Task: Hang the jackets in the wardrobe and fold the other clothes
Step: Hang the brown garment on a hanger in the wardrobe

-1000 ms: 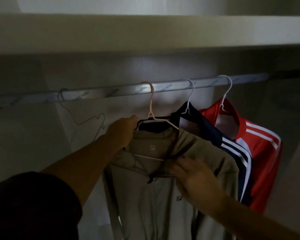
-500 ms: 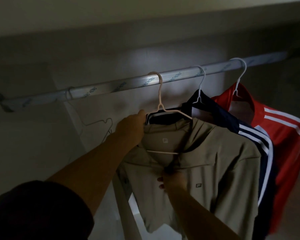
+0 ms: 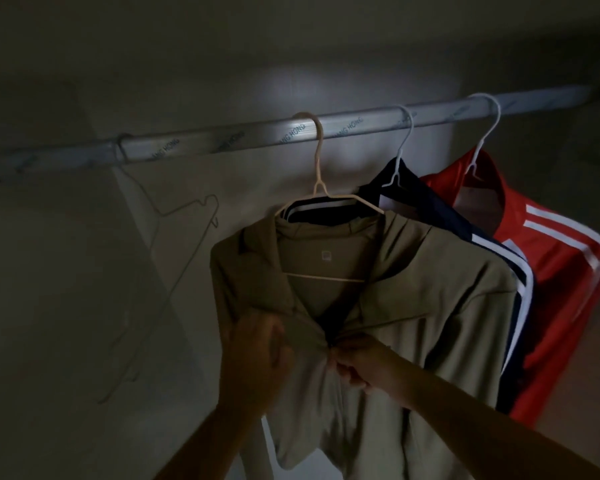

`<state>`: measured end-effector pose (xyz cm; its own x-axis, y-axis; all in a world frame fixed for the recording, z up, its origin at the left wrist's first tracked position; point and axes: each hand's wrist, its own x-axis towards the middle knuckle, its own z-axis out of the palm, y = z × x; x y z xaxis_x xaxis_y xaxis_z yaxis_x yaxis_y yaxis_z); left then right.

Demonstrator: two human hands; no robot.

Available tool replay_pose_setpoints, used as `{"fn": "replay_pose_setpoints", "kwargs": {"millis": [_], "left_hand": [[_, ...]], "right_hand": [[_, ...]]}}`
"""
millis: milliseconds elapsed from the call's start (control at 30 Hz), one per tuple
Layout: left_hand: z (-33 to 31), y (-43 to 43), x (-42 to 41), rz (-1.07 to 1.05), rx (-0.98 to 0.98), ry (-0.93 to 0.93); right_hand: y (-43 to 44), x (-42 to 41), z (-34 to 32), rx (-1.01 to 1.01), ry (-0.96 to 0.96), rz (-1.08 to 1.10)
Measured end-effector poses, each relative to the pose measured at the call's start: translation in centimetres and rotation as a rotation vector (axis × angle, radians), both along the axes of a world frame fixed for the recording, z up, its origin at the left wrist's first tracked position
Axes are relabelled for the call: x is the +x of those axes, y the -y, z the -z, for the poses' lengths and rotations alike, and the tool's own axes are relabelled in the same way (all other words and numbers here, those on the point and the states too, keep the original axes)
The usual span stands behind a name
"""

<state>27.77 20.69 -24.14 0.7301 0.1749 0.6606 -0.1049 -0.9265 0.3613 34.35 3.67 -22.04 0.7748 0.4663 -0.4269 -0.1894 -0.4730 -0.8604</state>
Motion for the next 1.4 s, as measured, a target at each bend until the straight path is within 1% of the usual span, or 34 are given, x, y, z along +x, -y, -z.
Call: {"fn": "replay_pose_setpoints", "kwargs": {"millis": [100,133,267,367,433,533,633,700,767,867,933,967,1000,1033,1067,1100,1133,1167,1200,1233,1267,1300,1333,1367,1400], "left_hand": [[3.5,1.7,-0.4,0.038,-0.03,-0.375],[4.3,2.2,-0.1,0.048,-0.036,-0.44],[5.6,4.5,1.2,0.03,-0.071,-0.39],[5.9,4.9,1.4,0.014,-0.054,-0.344],[6.1,4.2,1.5,0.022,-0.016,-0.362],[6.5,3.0,1.8,-0.001,0.124,-0.467],[6.9,2.5,2.0,-0.054,0.183,-0.543],[7.3,2.1,2.0,-0.09,0.19,-0.602],[7.7,1.9,2.3,-0.112,0.166,-0.62],[7.6,1.7,2.8,-0.138,0.165,-0.631],[7.4,1.7,3.0,-0.156,0.161,-0.683],[7.2,1.6,3.0,-0.157,0.117,-0.708],[6.7,1.4,3.1,-0.144,0.047,-0.723],[5.9,1.3,3.0,-0.114,-0.033,-0.716],[4.8,1.2,3.1,-0.088,-0.099,-0.678],[3.4,1.3,3.1,-0.079,-0.155,-0.586],[1.7,1.5,3.1,-0.073,-0.219,-0.446],[-0.5,1.9,3.1,-0.048,-0.288,-0.274],[-3.0,2.5,3.1,-0.002,-0.326,-0.093],[-5.4,3.1,3.4,0.045,-0.331,0.047],[-7.5,3.7,4.0,0.097,-0.321,0.128],[-9.3,4.3,4.8,0.144,-0.305,0.15],[-10.7,4.9,5.7,0.19,-0.288,0.097],[-11.8,5.5,6.6,0.237,-0.271,-0.039],[-12.3,5.9,7.4,0.29,-0.25,-0.238]], "right_hand": [[-0.1,0.2,-0.2,0.025,-0.029,-0.025],[0.0,0.2,-0.3,0.021,-0.034,-0.043],[0.3,-0.1,-1.0,-0.042,-0.024,-0.132],[0.5,-0.3,-1.4,-0.015,-0.057,-0.093],[0.8,-0.2,-1.8,0.089,-0.072,-0.006],[0.8,-0.2,-3.0,0.257,-0.108,0.06],[0.5,0.1,-4.9,0.408,-0.041,0.088],[0.2,0.5,-6.5,0.494,0.023,0.101],[0.2,0.7,-7.5,0.517,0.059,0.096],[0.2,0.3,-8.0,0.504,0.063,0.084],[0.3,-0.1,-8.0,0.444,0.07,0.031],[0.7,-0.2,-8.2,0.387,0.115,-0.008],[1.3,-0.1,-8.6,0.299,0.226,-0.05],[2.1,0.1,-8.9,0.188,0.412,-0.083],[3.2,0.5,-9.4,0.075,0.644,-0.1],[4.4,1.0,-9.9,0.012,0.882,-0.067],[5.7,1.5,-10.3,-0.01,1.067,-0.001],[7.0,2.1,-10.5,-0.038,1.2,0.059],[8.0,2.6,-10.5,-0.101,1.269,0.09],[8.7,3.0,-10.3,-0.192,1.25,0.075],[9.2,3.2,-9.8,-0.282,1.162,0.048],[9.5,3.2,-9.1,-0.366,1.057,0.013],[9.7,3.1,-8.4,-0.436,0.979,-0.026],[9.9,2.9,-8.0,-0.474,0.956,-0.053],[10.0,2.8,-7.7,-0.482,0.964,-0.063]]}}
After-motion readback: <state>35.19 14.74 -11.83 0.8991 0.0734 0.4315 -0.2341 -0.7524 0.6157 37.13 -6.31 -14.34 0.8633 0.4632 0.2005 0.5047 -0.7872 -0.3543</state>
